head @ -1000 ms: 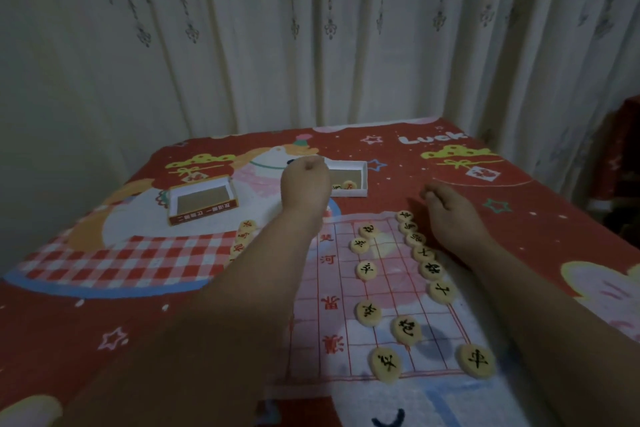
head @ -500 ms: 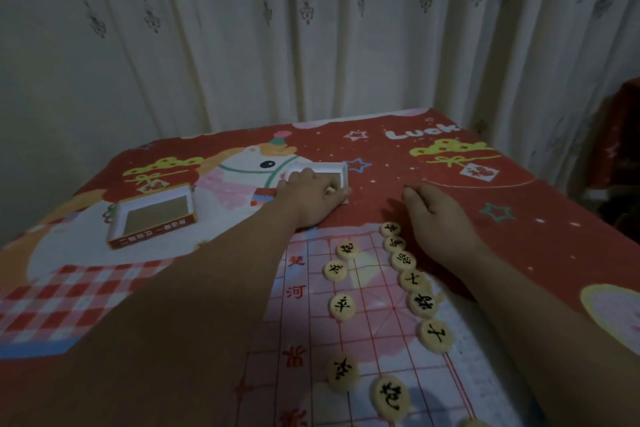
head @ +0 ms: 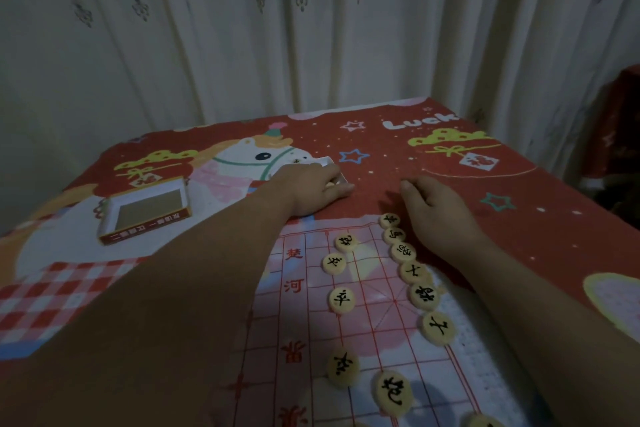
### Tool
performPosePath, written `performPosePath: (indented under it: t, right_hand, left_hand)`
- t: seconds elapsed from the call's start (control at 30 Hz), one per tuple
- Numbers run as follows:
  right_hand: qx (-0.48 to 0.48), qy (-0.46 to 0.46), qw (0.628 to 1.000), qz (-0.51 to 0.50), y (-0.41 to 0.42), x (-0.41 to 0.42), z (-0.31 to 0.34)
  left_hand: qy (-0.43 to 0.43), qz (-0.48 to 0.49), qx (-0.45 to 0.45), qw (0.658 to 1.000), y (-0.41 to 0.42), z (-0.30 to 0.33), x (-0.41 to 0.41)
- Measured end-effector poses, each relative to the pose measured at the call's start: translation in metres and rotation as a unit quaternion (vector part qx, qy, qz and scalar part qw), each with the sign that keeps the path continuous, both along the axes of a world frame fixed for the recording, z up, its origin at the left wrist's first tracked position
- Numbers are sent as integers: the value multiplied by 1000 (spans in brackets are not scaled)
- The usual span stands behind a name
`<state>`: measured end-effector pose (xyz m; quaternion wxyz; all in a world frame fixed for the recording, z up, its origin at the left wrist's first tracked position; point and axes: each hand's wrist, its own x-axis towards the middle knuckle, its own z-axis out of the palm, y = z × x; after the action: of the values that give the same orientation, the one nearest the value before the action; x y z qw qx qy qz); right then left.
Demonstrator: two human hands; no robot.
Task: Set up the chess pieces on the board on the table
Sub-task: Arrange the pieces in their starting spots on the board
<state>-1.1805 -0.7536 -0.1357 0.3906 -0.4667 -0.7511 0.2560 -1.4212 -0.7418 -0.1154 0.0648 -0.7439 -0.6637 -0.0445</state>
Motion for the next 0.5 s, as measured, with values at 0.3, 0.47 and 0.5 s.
performPosePath:
  t: [0.3,0.47,0.5]
  right_hand:
    - [1,0,1000,-3,-3,-1,2]
    - [6,-1,1000,2,-4,0,3]
    - [7,-1,1000,3,-4,0,3]
  left_hand:
    - [-11,-46,42,998,1,-4,-4]
    - [-33,-62,62,996,-4,-5,-4]
    - [-40,-65,58,995,-5,-4,-4]
